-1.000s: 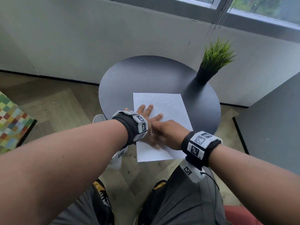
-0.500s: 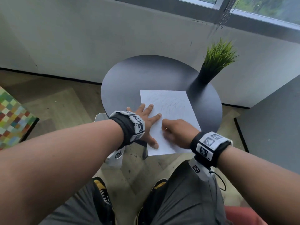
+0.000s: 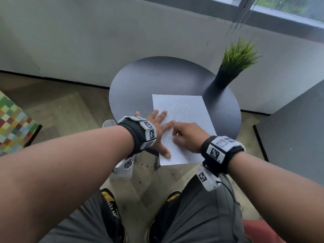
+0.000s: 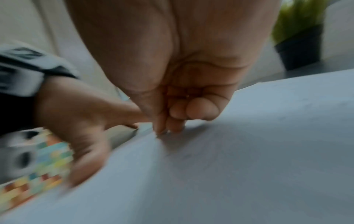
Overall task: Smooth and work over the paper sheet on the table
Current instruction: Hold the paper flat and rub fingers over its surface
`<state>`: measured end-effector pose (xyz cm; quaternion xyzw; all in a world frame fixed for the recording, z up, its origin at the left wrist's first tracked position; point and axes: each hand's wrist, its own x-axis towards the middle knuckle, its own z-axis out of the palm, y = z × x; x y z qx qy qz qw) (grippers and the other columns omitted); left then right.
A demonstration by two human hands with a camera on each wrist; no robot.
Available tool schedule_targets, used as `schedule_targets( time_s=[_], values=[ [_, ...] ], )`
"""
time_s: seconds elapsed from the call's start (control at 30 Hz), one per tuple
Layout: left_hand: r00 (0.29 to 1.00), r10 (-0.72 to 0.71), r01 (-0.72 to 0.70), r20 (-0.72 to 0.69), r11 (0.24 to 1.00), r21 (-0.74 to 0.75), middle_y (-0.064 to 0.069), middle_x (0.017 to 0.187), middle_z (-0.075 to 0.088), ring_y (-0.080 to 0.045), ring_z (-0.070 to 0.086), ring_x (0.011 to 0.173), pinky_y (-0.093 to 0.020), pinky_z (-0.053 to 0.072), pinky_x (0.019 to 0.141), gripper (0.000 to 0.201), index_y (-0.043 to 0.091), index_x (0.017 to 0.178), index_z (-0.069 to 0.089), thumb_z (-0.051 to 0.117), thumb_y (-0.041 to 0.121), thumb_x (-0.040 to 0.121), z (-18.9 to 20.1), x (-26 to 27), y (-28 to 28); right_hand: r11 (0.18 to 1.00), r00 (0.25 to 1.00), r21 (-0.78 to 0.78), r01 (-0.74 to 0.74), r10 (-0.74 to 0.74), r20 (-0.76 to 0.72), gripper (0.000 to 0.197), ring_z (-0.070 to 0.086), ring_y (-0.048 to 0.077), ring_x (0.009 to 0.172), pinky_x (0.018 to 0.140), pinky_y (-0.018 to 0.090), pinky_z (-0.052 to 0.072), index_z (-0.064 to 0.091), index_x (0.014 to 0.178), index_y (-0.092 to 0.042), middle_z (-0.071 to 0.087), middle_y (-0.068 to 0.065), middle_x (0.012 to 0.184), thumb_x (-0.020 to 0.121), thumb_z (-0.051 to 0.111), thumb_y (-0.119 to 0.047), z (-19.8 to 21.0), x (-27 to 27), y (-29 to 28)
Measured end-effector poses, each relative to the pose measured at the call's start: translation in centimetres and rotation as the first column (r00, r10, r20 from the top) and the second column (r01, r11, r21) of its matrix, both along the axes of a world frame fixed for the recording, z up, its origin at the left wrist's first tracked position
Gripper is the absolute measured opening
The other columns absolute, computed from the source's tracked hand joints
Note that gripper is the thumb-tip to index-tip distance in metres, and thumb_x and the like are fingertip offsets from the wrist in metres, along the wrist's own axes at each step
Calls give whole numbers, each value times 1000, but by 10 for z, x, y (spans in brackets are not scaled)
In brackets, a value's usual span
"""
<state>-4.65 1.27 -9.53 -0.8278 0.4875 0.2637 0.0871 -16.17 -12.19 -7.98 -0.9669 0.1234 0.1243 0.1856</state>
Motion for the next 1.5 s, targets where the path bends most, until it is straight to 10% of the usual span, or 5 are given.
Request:
schedule_targets(
  time_s=[0.47, 0.67, 0.8, 1.37, 1.5],
  values=[
    [1000, -9, 9, 12, 1000, 15, 5, 164, -31, -27, -24, 153, -79, 3, 109, 135, 48, 154, -16, 62, 95, 55, 0, 1, -1, 975, 976, -73, 209, -203, 81, 11, 59, 31, 88, 72, 34, 48, 55, 95, -17, 65, 8, 94, 91, 53, -28, 2, 3, -25],
    [1000, -12, 11, 17, 1000, 10, 2, 165, -29, -29, -22, 153, -79, 5, 109, 133, 45, 157, -13, 66, 91, 58, 5, -2, -1, 978, 978, 17, -209, 209, 7, 12, 54, 19, 81, 68, 26, 33, 59, 99, -17, 67, 5, 95, 93, 55, -26, -1, -8, 15],
    [1000, -13, 13, 22, 999, 30, 3, 164, -30, -28, -23, 153, -77, 5, 111, 134, 46, 156, -15, 65, 91, 58, 7, -2, -2, 984, 987, -94, 151, -144, 76, 11, 58, 30, 87, 70, 33, 44, 53, 98, -19, 64, 8, 95, 92, 51, -28, 0, 2, -21],
    [998, -30, 28, 51, 999, 32, 0, 165, -29, -29, -22, 153, -74, 8, 113, 134, 41, 158, -14, 70, 85, 62, 13, -7, -2, 939, 938, -23, -342, 340, -68, 4, 51, 25, 73, 65, 37, 44, 50, 91, -19, 61, 4, 83, 92, 52, -22, 5, -27, 15],
    [999, -27, 26, 46, 999, 26, -3, 166, -27, -33, -22, 153, -69, 8, 116, 133, 44, 157, -12, 73, 82, 63, 12, -8, -3, 989, 998, -135, 58, -61, -17, 13, 56, 32, 85, 72, 38, 47, 44, 96, -18, 62, 11, 97, 95, 47, -31, 2, -14, -25]
  ],
)
